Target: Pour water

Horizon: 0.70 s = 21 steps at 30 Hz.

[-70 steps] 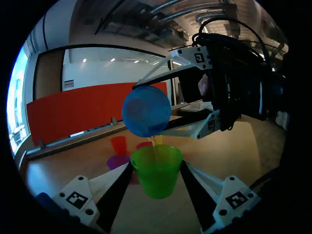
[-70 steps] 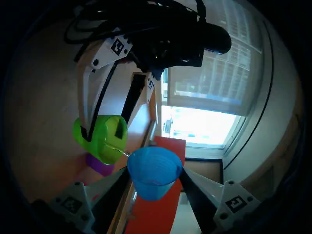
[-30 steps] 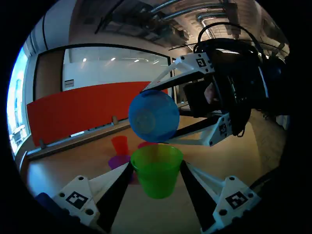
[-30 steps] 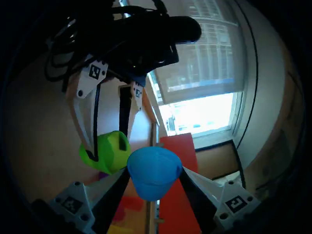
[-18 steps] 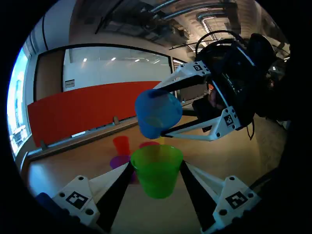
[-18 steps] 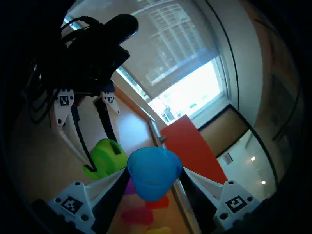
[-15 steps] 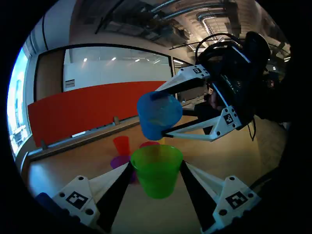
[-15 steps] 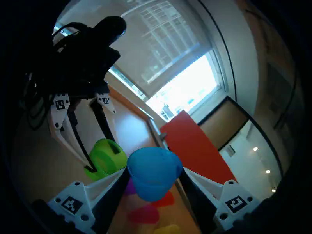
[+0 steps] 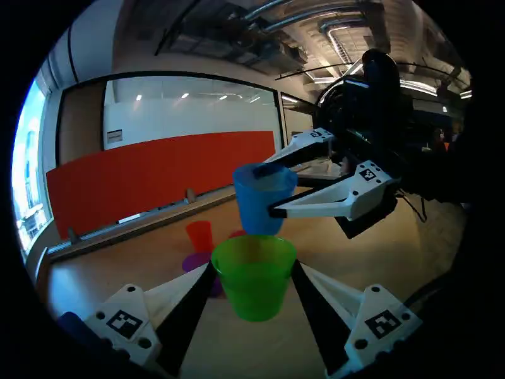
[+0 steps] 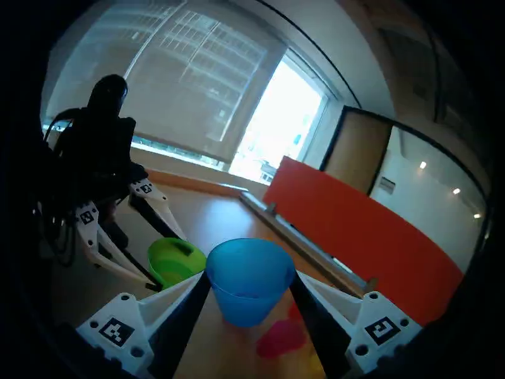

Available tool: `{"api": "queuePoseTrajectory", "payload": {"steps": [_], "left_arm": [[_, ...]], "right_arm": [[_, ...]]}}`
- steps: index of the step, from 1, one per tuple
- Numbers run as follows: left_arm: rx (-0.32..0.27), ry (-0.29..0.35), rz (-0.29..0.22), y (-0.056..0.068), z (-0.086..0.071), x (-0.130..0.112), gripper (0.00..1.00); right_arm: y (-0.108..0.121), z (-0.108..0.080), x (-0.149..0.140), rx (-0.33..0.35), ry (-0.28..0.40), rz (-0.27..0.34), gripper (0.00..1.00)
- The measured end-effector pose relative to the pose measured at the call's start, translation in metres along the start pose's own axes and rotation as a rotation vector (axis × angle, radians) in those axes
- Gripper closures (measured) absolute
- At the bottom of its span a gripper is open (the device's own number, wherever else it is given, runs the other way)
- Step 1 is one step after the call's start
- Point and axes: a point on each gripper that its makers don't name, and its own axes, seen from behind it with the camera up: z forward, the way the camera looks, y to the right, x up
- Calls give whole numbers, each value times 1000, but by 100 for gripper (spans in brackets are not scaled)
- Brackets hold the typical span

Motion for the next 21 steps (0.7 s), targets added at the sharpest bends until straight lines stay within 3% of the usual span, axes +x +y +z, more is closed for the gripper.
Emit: {"api": "queuePoseTrajectory", "payload": {"steps": [12,21], "left_arm": [[7,0,6,-4,-4,1,14],[17,-3,-1,-9,-7,1,14]], "right_arm": [[-10,-4,-24,71,-46,205,9],[-11,-9,-34,92,-68,282,9]]}}
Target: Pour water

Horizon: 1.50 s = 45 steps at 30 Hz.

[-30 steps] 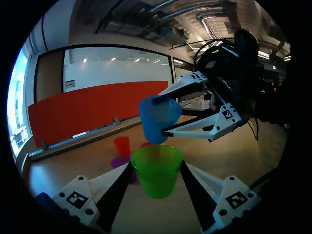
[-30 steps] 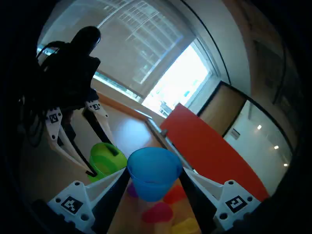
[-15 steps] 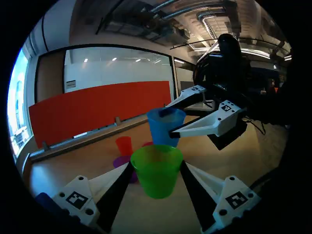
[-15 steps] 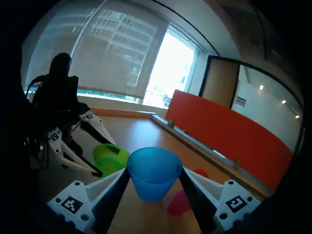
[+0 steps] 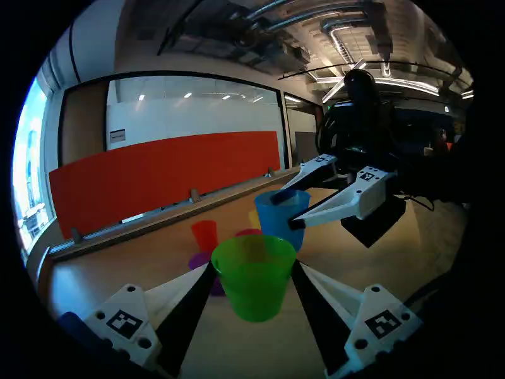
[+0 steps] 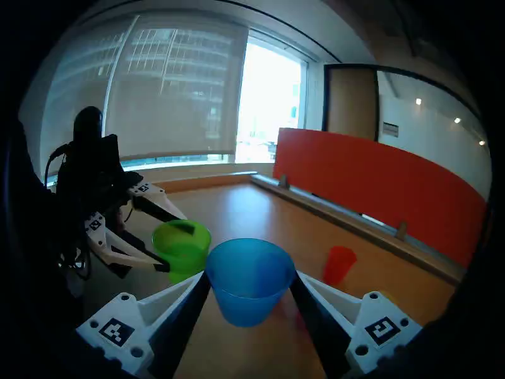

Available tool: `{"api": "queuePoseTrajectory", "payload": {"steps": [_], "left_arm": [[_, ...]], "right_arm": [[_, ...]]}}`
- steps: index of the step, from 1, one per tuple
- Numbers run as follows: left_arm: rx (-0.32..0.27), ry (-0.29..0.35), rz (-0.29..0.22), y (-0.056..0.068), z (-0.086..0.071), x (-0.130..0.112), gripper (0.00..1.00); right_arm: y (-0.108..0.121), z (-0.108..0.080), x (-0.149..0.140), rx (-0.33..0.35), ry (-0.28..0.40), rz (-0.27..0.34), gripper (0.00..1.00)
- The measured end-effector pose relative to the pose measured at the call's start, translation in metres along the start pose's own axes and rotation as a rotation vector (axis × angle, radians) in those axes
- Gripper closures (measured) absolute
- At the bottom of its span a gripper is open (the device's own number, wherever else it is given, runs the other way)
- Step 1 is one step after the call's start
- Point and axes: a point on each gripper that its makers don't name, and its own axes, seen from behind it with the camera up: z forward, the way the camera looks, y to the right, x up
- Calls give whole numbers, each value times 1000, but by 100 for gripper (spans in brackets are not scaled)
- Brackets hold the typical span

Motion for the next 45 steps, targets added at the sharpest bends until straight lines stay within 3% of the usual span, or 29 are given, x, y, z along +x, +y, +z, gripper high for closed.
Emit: {"api": "queuePoseTrajectory", "payload": {"steps": [9,21,35,45], "left_arm": [[1,-18,9,-2,1,-5,14],[15,-51,-8,-14,8,-18,14],[28,-79,-51,-32,22,-31,14],[21,-114,-53,-35,34,-46,14]], "right_arm": [[3,-4,-17,2,-40,12,9],[23,-10,-50,-26,-117,8,9],[47,-9,-82,-60,-187,10,9],[62,-6,-108,-76,-238,33,9]]}}
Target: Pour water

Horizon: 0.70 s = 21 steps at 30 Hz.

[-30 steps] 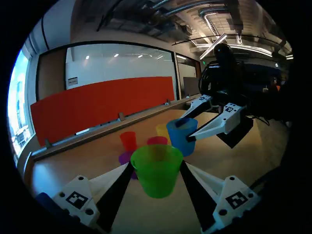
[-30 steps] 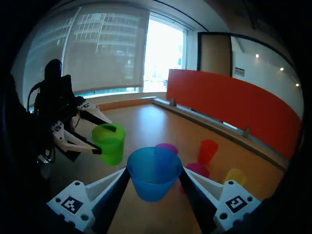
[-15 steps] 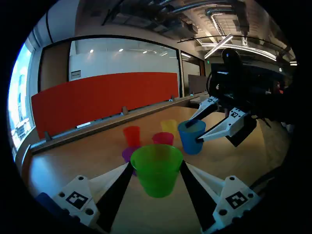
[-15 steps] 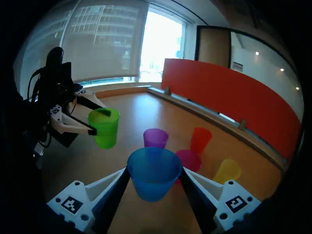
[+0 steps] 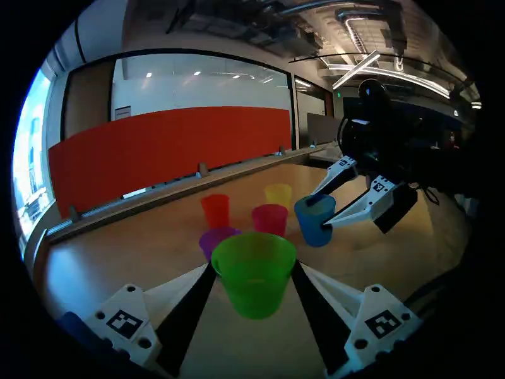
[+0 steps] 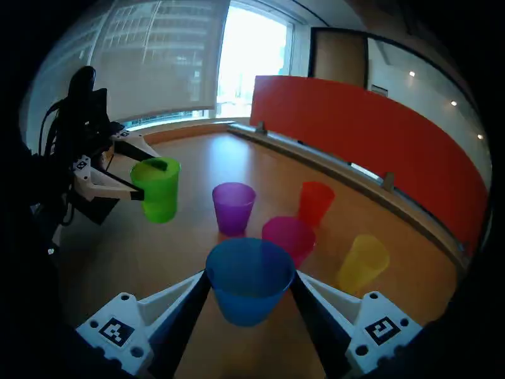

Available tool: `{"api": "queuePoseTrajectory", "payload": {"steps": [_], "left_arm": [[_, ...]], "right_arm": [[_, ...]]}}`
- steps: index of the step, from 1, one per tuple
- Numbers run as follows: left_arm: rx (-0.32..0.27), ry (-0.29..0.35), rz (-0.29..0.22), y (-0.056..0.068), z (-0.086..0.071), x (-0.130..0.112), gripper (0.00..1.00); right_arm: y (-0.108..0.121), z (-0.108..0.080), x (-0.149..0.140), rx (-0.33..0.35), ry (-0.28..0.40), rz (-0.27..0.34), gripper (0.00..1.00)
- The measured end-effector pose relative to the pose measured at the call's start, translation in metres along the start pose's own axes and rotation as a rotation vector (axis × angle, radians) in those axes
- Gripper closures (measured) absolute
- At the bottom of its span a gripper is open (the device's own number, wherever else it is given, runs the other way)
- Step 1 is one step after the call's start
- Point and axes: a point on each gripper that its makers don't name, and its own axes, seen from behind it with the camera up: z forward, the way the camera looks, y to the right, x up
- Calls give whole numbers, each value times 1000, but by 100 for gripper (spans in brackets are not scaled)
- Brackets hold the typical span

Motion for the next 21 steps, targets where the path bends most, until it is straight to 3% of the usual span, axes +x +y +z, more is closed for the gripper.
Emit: {"api": "queuePoseTrajectory", "payload": {"steps": [12,21], "left_arm": [[-12,-69,-18,-3,17,-26,14],[-16,-103,-27,-3,21,-40,14]], "right_arm": [[7,6,-22,2,-37,28,9],[8,6,-32,3,-51,39,9]]}}
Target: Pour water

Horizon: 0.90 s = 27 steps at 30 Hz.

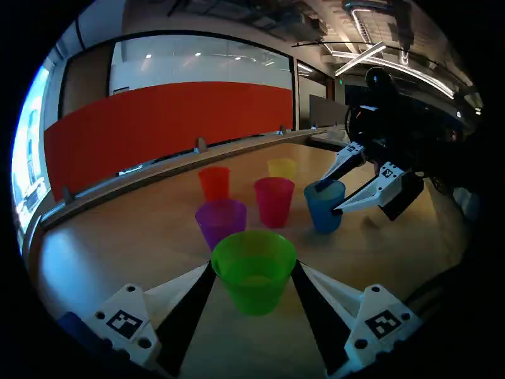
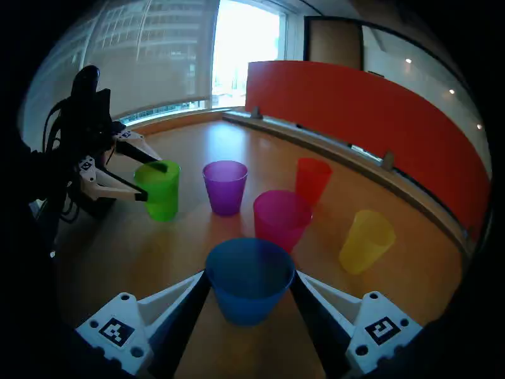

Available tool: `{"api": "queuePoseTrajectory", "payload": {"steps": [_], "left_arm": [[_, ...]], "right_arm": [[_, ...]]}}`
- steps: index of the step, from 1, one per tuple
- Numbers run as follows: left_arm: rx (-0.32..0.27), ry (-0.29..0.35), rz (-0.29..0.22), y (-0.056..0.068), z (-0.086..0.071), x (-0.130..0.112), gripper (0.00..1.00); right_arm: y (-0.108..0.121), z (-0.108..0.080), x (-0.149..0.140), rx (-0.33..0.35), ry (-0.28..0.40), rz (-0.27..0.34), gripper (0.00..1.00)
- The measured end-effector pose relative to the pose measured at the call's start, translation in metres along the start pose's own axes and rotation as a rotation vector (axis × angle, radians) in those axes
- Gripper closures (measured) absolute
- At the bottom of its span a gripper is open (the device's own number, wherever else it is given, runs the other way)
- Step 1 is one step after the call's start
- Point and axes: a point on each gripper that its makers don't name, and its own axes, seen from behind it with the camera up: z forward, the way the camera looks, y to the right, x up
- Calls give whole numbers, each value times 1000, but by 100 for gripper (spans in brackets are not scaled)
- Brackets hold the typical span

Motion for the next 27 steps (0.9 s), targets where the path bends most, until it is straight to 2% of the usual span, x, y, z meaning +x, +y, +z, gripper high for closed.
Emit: {"api": "queuePoseTrajectory", "payload": {"steps": [15,27], "left_arm": [[-6,-45,-4,1,3,-14,14],[-14,-88,26,5,3,-20,14]], "right_arm": [[3,-4,-7,-8,-4,27,8],[5,-7,-14,-24,-23,16,7]]}}
